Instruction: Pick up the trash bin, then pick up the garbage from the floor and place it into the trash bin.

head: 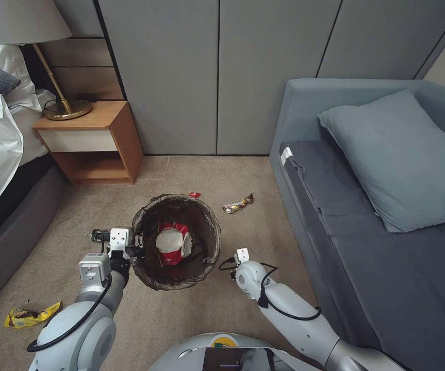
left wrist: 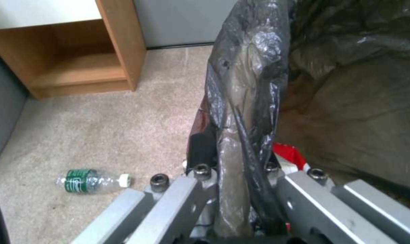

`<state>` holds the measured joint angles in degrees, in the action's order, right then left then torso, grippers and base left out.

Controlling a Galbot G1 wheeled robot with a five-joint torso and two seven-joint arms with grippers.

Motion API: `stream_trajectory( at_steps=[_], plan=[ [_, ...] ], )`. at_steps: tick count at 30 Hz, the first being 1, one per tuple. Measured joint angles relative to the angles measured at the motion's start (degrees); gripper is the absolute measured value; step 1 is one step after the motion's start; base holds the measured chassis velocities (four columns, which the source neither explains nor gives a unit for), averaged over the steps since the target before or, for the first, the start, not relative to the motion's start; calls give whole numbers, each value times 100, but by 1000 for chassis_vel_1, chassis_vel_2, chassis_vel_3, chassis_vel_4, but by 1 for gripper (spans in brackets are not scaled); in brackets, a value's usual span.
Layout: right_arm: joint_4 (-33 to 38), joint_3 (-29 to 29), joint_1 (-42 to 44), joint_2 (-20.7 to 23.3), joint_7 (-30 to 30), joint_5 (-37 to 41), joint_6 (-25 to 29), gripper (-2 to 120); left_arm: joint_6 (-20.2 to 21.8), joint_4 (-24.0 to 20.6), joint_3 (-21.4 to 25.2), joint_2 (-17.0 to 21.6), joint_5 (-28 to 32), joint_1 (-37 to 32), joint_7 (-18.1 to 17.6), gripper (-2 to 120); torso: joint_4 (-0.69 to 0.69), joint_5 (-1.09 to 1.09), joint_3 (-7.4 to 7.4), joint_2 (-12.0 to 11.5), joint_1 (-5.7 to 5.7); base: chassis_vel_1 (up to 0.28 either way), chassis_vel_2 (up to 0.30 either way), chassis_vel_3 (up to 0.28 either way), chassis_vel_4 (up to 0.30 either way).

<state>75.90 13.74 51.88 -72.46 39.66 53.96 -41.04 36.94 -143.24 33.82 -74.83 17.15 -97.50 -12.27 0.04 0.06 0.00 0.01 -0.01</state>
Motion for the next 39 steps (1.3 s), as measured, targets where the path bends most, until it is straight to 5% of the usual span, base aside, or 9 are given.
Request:
stream_trajectory(
  at_steps=[3,4,8,21,32,39],
  plan=[
    [-25,-38,1,35,5,-26,45,18,0,0,-9,1,-1,0,0,3,-1,-1,1,-1,1,0,0,0,0],
    [-34,-55,0,52,13,-42,58,14,-1,1,-11,3,-2,1,-1,3,-4,-18,2,-2,0,0,0,0,0],
    [-34,-55,15,47,16,-49,65,0,-4,1,-14,3,-5,-4,0,3,-6,-9,2,-2,1,0,0,0,0],
    [808,-87,230,408,261,-50,196,0,-4,1,-6,45,-2,-24,0,3,-6,-7,1,-2,1,0,0,0,0],
    [2875,-660,647,1207,308,-172,340,0,3,0,13,86,11,-44,-2,3,-5,-6,0,-1,1,0,0,0,0],
    [4309,-1450,999,1778,-262,-299,685,0,20,0,1,134,11,-46,-3,3,-6,-5,0,-1,1,0,0,0,0]
  ],
)
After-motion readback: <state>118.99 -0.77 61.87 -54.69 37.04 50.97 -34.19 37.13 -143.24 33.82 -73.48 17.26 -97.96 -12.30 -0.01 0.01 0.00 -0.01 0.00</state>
